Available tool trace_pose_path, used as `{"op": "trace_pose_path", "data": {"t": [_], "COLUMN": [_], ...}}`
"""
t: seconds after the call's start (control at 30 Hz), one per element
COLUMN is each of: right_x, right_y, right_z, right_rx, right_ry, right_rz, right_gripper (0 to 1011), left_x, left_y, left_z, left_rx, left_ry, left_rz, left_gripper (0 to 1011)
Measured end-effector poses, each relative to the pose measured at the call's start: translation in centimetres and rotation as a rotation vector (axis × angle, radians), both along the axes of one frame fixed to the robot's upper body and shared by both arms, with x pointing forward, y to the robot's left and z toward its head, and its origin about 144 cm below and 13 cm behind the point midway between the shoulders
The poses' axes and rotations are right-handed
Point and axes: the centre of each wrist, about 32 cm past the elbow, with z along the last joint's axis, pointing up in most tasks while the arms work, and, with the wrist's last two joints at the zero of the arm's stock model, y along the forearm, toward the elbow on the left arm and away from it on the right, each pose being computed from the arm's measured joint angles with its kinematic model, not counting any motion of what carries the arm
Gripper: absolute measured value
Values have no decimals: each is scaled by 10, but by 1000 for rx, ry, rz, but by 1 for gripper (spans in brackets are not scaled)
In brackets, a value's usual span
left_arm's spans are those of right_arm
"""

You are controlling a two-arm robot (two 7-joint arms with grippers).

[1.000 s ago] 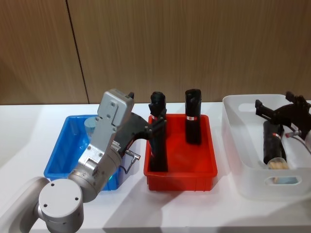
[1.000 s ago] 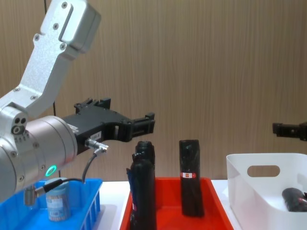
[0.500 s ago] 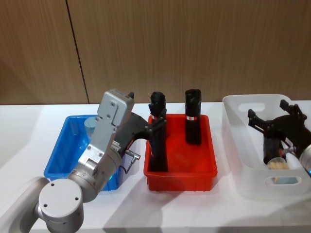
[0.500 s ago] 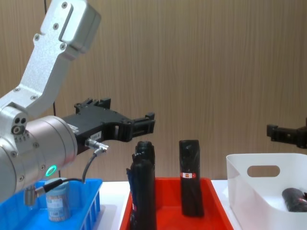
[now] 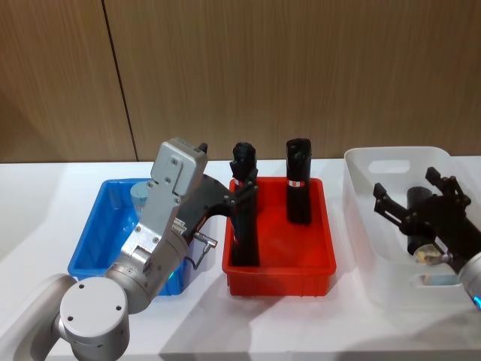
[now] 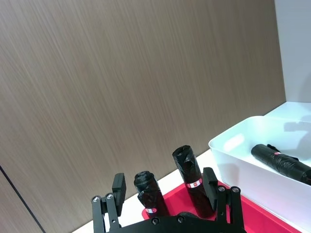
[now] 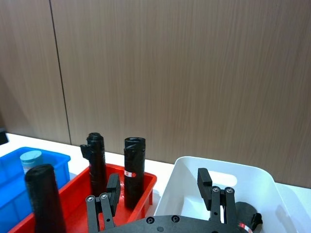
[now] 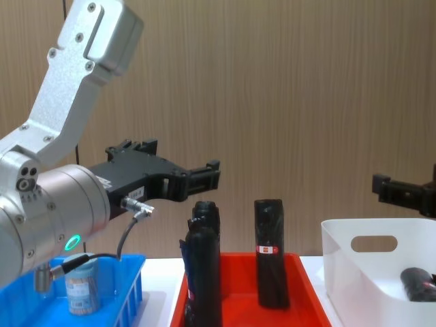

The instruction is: Pick the cotton swabs from the blue box and place them into the white box.

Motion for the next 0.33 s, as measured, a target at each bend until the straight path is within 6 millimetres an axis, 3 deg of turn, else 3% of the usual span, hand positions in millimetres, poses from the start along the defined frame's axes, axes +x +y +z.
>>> {"op": "trace_pose_path", "data": {"t": [0.33], "right_x": [-10], "right_y": [4], "right_z": [-1], "right_rx": [11], "right_ry": [-13], "right_rz": [4], "right_gripper": [1002], "left_x": [0], "left_y": [0], "left_z": [0], "left_rx": [0], "left_ry": [0], "left_rz": [0], "left_gripper": [1004]}}
